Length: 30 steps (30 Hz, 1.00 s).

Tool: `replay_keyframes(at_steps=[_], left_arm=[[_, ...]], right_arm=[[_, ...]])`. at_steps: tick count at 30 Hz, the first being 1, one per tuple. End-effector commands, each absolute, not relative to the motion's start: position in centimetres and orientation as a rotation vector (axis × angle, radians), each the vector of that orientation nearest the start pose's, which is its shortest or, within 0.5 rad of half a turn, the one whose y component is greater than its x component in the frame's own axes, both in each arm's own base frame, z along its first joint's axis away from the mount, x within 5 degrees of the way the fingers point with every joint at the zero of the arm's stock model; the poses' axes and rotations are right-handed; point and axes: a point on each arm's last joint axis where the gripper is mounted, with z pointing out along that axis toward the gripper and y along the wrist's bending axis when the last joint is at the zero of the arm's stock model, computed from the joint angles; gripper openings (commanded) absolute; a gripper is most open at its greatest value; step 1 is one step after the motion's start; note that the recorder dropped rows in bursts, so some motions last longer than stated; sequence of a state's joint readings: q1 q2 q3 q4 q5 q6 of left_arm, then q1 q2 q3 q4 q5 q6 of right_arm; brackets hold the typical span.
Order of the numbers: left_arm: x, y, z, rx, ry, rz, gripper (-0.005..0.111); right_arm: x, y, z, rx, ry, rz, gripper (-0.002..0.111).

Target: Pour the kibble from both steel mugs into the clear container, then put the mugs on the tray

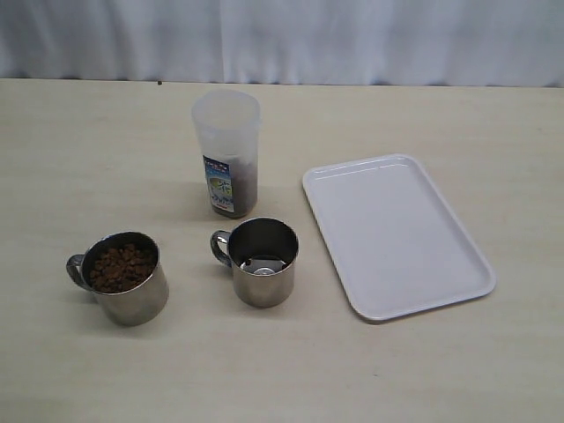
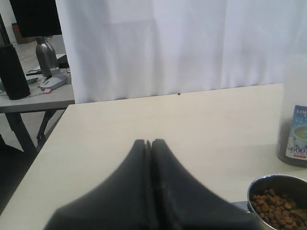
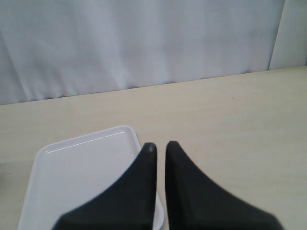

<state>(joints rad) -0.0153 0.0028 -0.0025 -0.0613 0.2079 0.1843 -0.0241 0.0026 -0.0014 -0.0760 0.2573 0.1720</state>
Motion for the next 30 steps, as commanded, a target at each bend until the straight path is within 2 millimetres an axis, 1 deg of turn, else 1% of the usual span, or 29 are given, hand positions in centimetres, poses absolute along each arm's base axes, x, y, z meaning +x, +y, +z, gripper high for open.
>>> replay_keyframes(at_steps=[1, 17, 22, 27, 30], left_arm=[[5.6, -0.2, 19.5, 0.131, 1.675, 0.064, 0.000], [5.6, -0.2, 19.5, 0.131, 1.675, 0.064, 0.000], [5.6, -0.2, 20.1, 0.126, 1.613, 0.071, 0.000], [5.6, -0.2, 20.2, 0.126, 1.607, 0.072, 0.000], [5.6, -0.2, 20.6, 0.051, 1.557, 0.000, 0.000]], right_arm=[[5.5, -0.3, 19.0, 0.111, 1.738, 0.030, 0.005], [5.5, -0.3, 19.0, 0.111, 1.738, 0.030, 0.005], [5.5, -0.3, 19.0, 0.111, 1.738, 0.030, 0.005], [5.5, -0.3, 19.0, 0.111, 1.738, 0.030, 0.005], [5.5, -0.3, 19.0, 0.111, 1.738, 0.030, 0.005]])
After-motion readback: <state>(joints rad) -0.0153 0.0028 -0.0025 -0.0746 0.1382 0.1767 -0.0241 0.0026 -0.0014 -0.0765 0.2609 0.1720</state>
